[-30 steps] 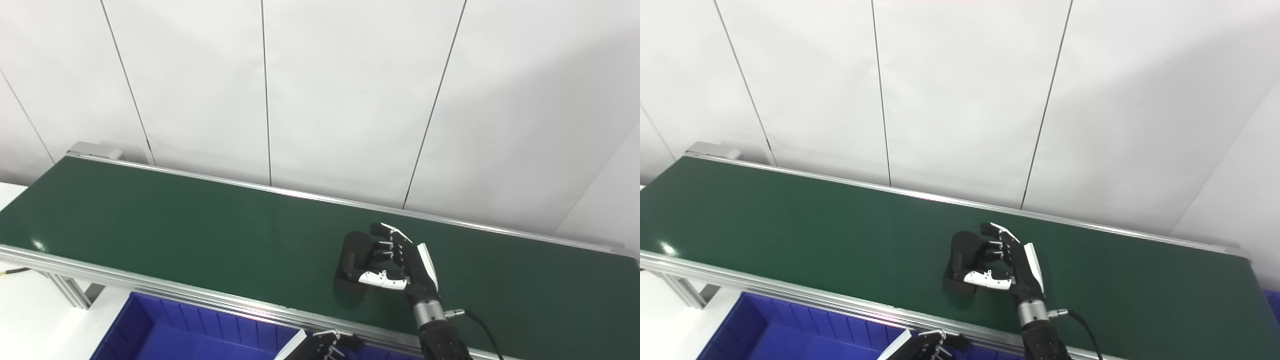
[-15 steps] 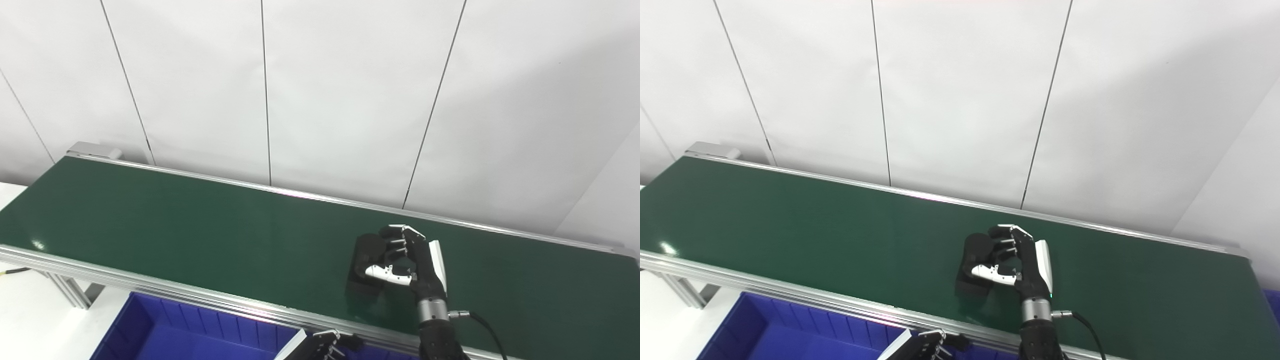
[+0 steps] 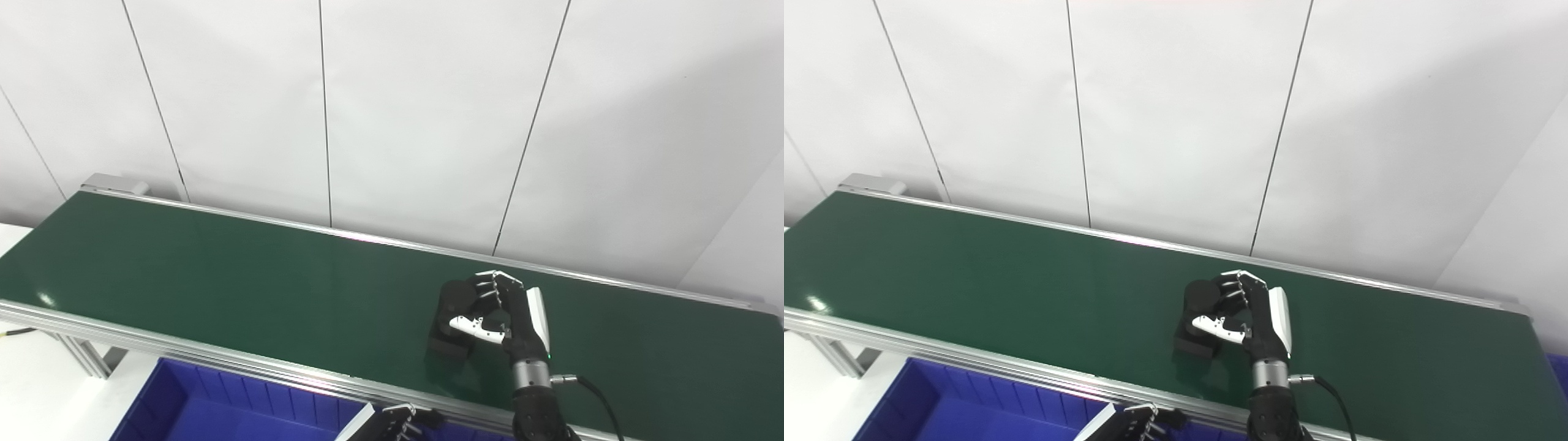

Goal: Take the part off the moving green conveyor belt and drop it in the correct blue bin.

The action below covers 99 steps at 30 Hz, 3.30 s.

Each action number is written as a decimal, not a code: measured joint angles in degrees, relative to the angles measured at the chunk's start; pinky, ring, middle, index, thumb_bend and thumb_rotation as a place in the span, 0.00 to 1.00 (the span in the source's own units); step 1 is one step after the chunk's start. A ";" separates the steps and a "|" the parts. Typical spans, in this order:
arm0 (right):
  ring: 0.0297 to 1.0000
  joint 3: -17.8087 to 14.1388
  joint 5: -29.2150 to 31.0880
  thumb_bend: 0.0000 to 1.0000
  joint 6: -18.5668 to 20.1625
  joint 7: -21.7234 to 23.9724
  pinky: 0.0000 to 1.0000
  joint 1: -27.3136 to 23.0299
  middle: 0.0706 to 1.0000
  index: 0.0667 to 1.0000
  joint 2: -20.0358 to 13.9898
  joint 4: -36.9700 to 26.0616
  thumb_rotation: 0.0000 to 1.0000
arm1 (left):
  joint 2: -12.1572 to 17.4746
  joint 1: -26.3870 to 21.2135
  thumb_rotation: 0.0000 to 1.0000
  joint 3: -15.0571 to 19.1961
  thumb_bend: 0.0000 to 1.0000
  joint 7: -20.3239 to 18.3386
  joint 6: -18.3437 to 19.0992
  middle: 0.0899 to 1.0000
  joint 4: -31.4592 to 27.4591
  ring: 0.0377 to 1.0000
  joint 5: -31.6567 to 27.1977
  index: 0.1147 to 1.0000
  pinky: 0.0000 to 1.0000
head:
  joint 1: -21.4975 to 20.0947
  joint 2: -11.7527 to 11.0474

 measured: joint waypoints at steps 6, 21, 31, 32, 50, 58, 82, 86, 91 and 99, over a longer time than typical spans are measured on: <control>0.38 -0.25 0.43 0.52 0.67 1.76 0.34 2.90 0.44 0.50 -0.01 -5.39 0.00 | 0.08 0.26 0.20 0.37 1.00 -0.33 0.09 0.75 -0.49 0.76 -0.05 0.71 0.73 | -6.91 3.06; 0.38 -1.07 0.57 0.52 10.79 8.67 0.32 11.82 0.44 0.50 -1.19 -30.29 0.00 | 2.50 2.49 0.12 8.86 1.00 -9.46 0.51 0.75 -13.00 0.75 -5.02 0.73 0.72 | -28.21 13.27; 0.37 -2.84 0.52 0.51 15.86 10.07 0.32 16.56 0.44 0.51 -1.69 -38.87 0.00 | 2.42 3.39 0.07 11.69 1.00 -13.27 5.81 0.75 -19.79 0.75 -7.75 0.73 0.74 | -29.97 16.00; 0.37 -2.85 0.55 0.51 16.09 10.28 0.32 16.81 0.44 0.51 -1.69 -39.13 0.00 | 2.41 3.46 0.06 11.92 1.00 -13.50 5.93 0.74 -19.82 0.74 -7.77 0.73 0.74 | -29.97 16.00; 0.39 -3.32 0.89 0.52 19.45 12.77 0.32 26.11 0.44 0.49 -3.12 -49.70 0.00 | 2.23 4.11 0.02 14.25 1.00 -15.22 7.12 0.73 -21.03 0.74 -8.33 0.72 0.74 | -33.05 16.96; 0.38 -7.34 2.25 0.52 19.36 13.69 0.32 38.75 0.44 0.50 -8.28 -54.47 0.00 | 2.33 4.71 0.03 16.05 1.00 -15.70 8.84 0.72 -23.07 0.74 -10.22 0.71 0.74 | -34.45 18.37; 0.39 -11.20 2.25 0.52 19.23 11.68 0.34 41.22 0.44 0.48 -7.95 -53.10 0.00 | 2.30 4.71 0.09 16.96 1.00 -15.77 10.81 0.70 -25.18 0.73 -10.23 0.72 0.71 | -35.16 22.15; 0.39 -11.20 2.21 0.52 18.70 11.39 0.34 40.81 0.44 0.49 -8.14 -51.86 0.00 | 2.30 4.70 0.08 17.13 1.00 -15.78 11.19 0.70 -25.98 0.73 -10.25 0.72 0.71 | -35.24 22.06; 0.38 -11.73 2.22 0.52 17.67 10.49 0.33 40.69 0.44 0.49 -8.38 -49.37 0.00 | 2.33 4.72 0.07 17.27 1.00 -15.78 11.56 0.70 -25.99 0.73 -10.25 0.72 0.71 | -35.16 22.15; 0.37 -13.06 2.33 0.51 14.91 7.87 0.32 40.66 0.45 0.51 -9.14 -44.97 0.00 | 2.43 4.75 0.07 17.36 1.00 -16.24 11.59 0.70 -25.99 0.73 -10.25 0.72 0.71 | -34.89 22.06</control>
